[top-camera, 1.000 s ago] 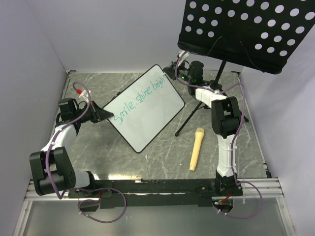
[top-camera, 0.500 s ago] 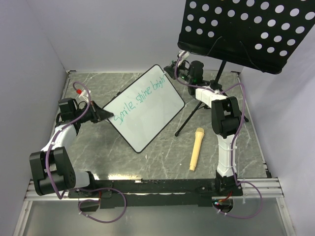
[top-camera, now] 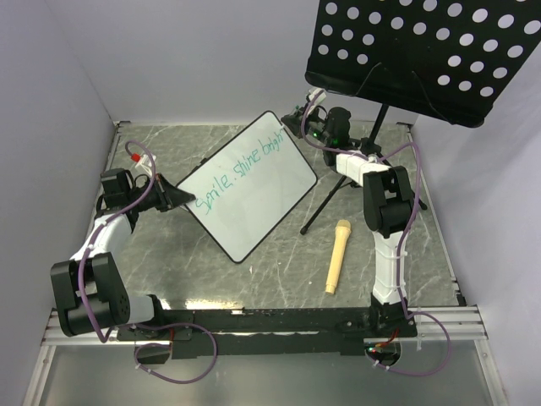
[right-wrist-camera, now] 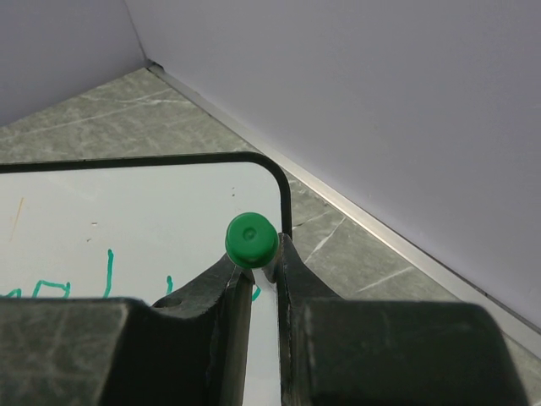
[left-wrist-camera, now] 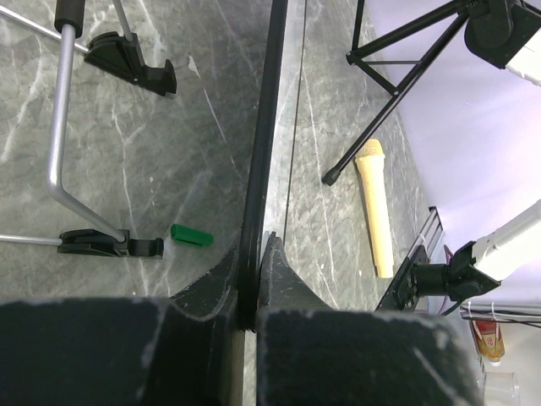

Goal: Write a sentence on the whiteboard
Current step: Pick up the sentence from the whiteboard.

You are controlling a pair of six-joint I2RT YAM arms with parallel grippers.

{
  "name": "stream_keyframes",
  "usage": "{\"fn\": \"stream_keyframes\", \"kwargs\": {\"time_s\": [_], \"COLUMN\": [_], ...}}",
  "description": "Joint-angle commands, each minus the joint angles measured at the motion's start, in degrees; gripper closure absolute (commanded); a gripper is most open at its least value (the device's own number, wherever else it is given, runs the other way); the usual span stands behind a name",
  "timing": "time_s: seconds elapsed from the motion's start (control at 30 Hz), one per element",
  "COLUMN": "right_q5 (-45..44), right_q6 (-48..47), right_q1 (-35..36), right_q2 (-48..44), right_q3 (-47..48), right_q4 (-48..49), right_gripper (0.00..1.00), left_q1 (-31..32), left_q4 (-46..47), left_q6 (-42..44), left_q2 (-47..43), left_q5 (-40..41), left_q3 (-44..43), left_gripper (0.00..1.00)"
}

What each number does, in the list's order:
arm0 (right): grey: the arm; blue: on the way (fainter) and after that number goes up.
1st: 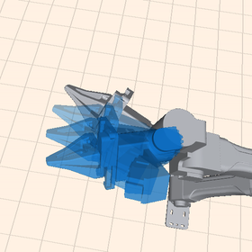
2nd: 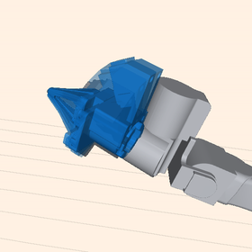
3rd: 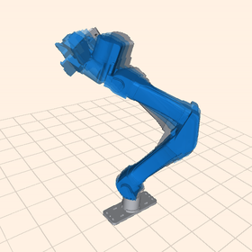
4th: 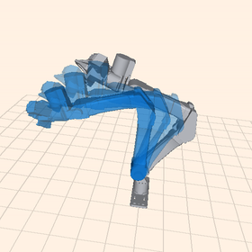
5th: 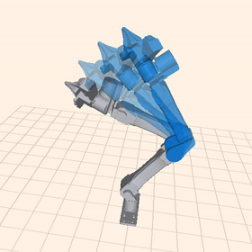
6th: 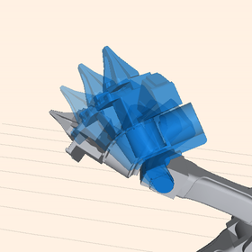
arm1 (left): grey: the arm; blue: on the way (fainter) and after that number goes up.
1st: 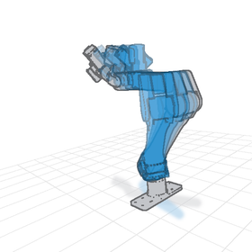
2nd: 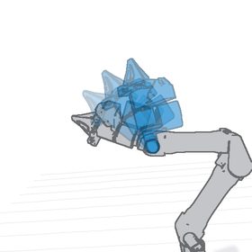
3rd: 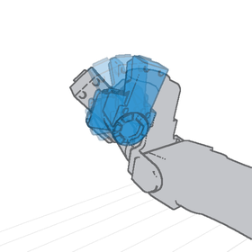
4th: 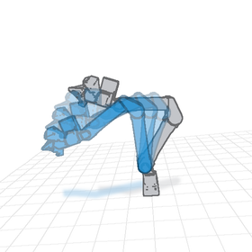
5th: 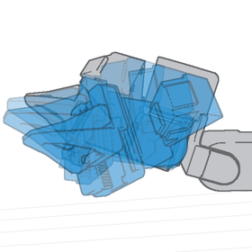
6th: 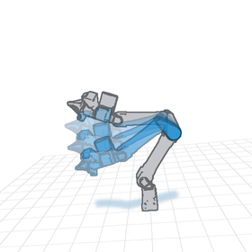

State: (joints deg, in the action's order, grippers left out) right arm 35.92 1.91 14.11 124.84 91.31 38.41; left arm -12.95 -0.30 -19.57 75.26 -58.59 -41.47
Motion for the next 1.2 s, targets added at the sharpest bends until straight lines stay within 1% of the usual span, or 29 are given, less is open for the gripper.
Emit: {"fn": "stream_keyframes", "kwargs": {"time_s": [0.0,1.17], "right_q5": [1.4,-0.2], "right_q6": [0.9,1.7], "right_q1": [0.3,0.4], "right_q2": [-2.3,-2.5], "right_q3": [0.5,2.0], "right_q4": [2.5,3.3], "right_gripper": [1.0,1.0], "left_q1": [0.1,0.1], "left_q4": [1.3,1.3], "left_q6": [12.9,12.7], "left_q2": [0.4,0.3], "left_q5": [11.8,12.0], "left_q3": [0.4,0.6], "left_gripper": [0.99,0.99]}}
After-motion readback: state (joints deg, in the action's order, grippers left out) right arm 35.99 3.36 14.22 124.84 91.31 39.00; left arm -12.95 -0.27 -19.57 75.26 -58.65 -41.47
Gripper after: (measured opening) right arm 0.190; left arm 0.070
